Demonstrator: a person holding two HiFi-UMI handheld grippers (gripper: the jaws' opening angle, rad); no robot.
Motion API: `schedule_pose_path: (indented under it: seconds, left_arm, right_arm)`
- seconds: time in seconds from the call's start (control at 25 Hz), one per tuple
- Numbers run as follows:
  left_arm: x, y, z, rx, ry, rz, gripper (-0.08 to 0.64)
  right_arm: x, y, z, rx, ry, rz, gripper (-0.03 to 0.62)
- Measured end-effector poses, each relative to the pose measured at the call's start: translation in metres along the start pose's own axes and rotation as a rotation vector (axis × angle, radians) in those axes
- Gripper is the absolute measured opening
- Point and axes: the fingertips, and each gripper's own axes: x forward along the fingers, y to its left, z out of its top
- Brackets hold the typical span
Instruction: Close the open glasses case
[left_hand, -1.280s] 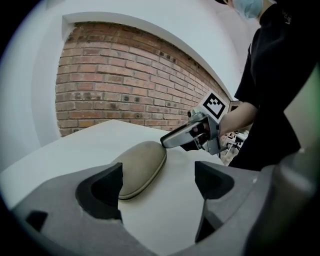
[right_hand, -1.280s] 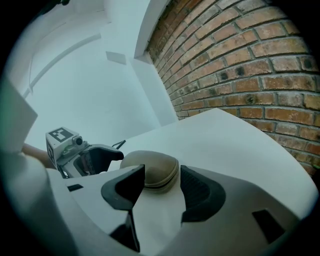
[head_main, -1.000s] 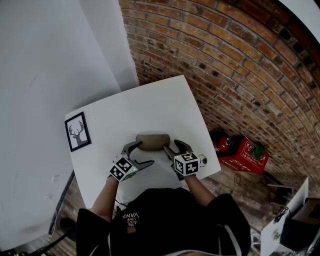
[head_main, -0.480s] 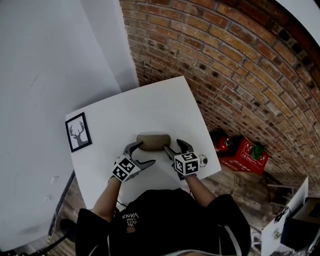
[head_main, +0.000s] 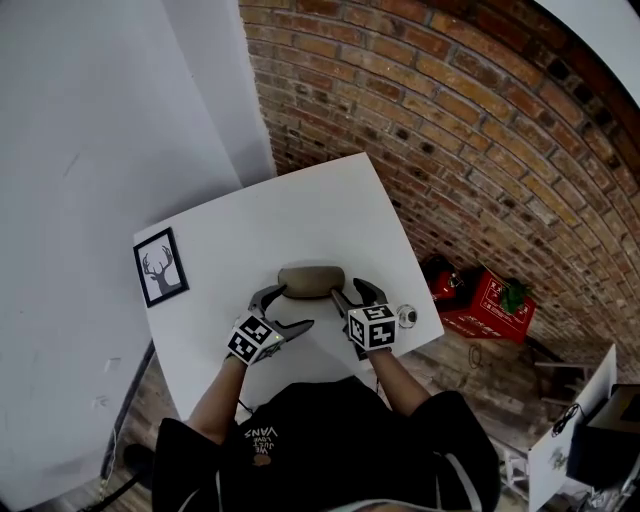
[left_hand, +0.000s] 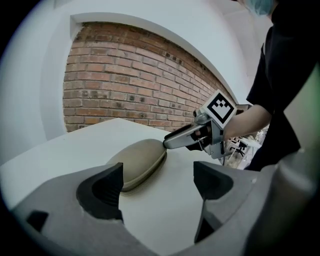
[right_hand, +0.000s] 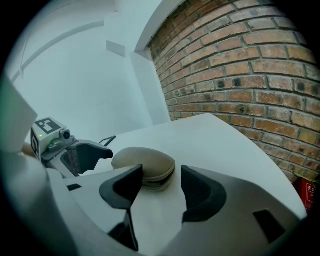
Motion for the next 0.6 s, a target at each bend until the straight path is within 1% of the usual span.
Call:
schedule_pose_path:
  seconds: [0.32, 0.48, 0.6]
  left_arm:
    - [-0.030, -0.003, 0.004, -0.016, -0.072, 0.026, 0.437]
    - [-0.048, -0.005, 0.000, -0.017, -0.098, 0.037, 0.416]
    - [-0.061, -0.007, -0.004, -0.023, -0.113, 0.031, 0.398]
  right_arm:
    - [-0.017, 0.019, 0.001, 0.016, -0.027, -0.036, 0.241]
    - [-0.026, 0.030, -0.003, 0.029, -0.044, -0.067, 0.235]
    - [-0.034, 0.038, -0.006, 0.045, -0.066, -0.096, 0.209]
